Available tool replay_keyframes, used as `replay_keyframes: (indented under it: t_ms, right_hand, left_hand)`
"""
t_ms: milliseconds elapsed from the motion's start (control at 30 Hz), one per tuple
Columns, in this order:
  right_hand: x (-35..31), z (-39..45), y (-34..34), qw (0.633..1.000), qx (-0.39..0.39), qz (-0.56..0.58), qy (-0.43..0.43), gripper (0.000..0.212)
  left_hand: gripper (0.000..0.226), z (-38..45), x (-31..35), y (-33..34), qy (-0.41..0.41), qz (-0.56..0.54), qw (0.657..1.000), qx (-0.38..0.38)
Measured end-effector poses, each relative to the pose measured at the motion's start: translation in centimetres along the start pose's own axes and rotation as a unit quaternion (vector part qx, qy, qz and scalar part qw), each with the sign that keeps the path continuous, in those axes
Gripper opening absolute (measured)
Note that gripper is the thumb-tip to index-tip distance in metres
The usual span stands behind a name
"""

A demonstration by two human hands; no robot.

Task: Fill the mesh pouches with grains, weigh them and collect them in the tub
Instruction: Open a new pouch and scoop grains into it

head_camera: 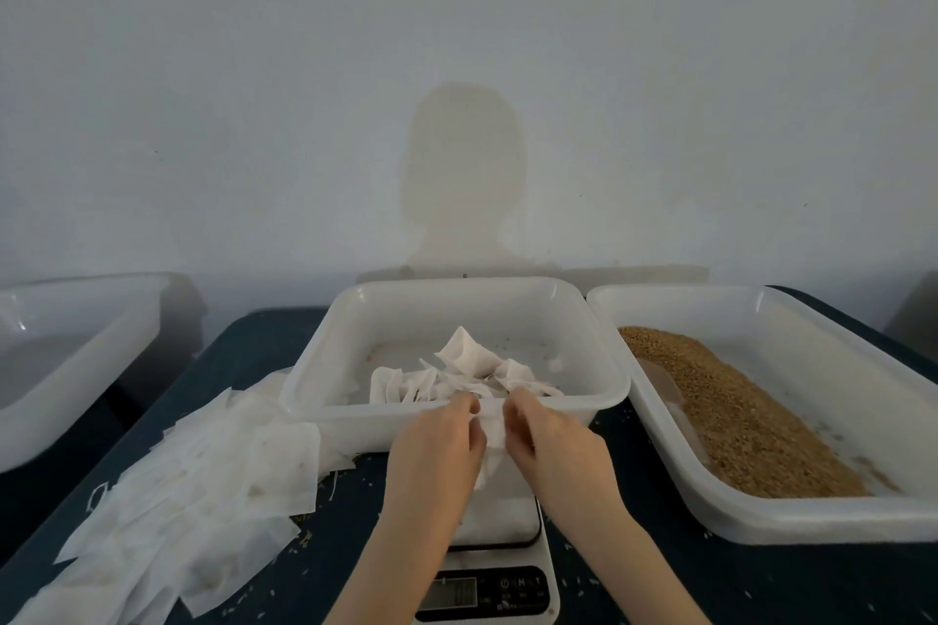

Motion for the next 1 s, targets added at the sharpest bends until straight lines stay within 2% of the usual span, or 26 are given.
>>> replay_keyframes:
  t_ms: [67,167,233,333,433,500,633,800,867,967,1000]
  right_hand:
    - [-0.9,-0.1,0.2,0.997,-0.039,-0.046,-0.041,0.011]
    - [-1.0,-0.1,0.4,0.991,-0.078,-0.098,-0.048,0.039]
    - [-1.1,0.1,0.3,0.988,-0.100,-0.116,-0.032,0.036]
    - [-1.1,0.0,0.0,0.996,-0.084,-0.029,-0.001,0.026]
    - [-0.6,0.0,-0.4,0.998,-0.045,0.022,0.040,0.041]
    - [-0.2,0.1,-0.1,0.997,-0.066,-0.004,0.050,0.049]
    - [-0.2,0.5,0.6,0.987,-0.124,-0.092,0.035,0.030]
    - [-0.2,0.7,0.6,0.978,-0.189,-0.087,0.010,0.021]
    - [-0.2,0.7,0.0,0.978,-0.203,-0.046,0.015,0.029]
    - [0.2,0.8,-1.1,0.978,-0.208,-0.003,0.025,0.031]
    - [0.3,0.9,-1.4,0.978,-0.208,0.002,0.024,0.029]
  left_hand:
    - [0.014,0.2,0.3,-0.4,-0.007,0.031,0.999,0.009]
    - [0.012,0.2,0.9,-0.8,0.004,0.072,0.997,0.018]
    - [0.011,0.0,1.4,-0.8,0.020,0.097,0.995,0.014]
    - [0.011,-0.3,1.8,-1.0,0.025,0.085,0.996,0.015]
    - [0.011,-0.5,1.7,-1.8,0.019,0.046,0.998,0.042]
    - [0.011,-0.5,1.6,-1.9,0.031,0.054,0.997,0.047]
    - [0.014,-0.4,1.7,-1.2,0.053,0.075,0.995,0.026]
    - [0.010,-0.8,1.7,-1.1,0.042,0.031,0.998,0.033]
    - [0.008,-0.7,1.1,-1.3,0.052,-0.026,0.998,0.034]
    - [0.011,-0.4,0.1,-1.3,0.057,-0.201,0.977,-0.045]
    - [0.025,-0.4,-0.2,-1.2,0.058,-0.252,0.961,-0.097]
Point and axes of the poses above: each hand's wrist, its own z-axis towards the middle knuckle, its own y-axis out of the palm, x = y × z, the point moved 4 cm from there along z, towards the middle knuckle, and after that the axes turned 1 degree about -z, right-handed, at the moved point
